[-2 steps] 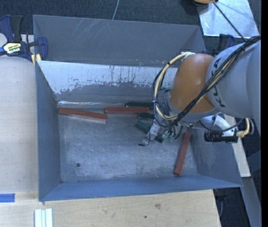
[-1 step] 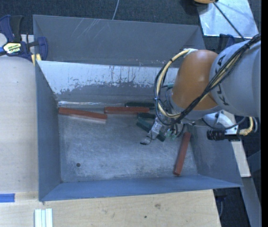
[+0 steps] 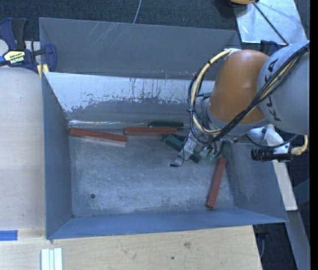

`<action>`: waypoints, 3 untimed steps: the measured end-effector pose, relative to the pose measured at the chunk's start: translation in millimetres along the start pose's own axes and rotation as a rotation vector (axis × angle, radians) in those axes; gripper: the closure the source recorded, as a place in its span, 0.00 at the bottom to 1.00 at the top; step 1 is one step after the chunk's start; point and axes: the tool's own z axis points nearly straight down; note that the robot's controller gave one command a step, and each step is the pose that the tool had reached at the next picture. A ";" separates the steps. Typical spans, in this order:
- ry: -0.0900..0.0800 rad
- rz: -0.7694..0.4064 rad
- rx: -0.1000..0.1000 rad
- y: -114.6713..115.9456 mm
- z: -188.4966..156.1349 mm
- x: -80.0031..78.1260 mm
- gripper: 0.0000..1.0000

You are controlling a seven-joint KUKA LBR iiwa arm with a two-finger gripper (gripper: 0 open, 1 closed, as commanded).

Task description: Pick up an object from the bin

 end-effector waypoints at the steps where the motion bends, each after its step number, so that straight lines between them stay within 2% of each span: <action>1: -0.002 0.000 -0.001 -0.2 -7.9 -0.2 1.00; 3: -0.001 -0.002 0.000 -0.1 -9.5 -0.5 1.00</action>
Offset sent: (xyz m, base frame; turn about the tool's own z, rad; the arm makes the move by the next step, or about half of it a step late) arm 0.0001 0.0000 0.0120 0.0000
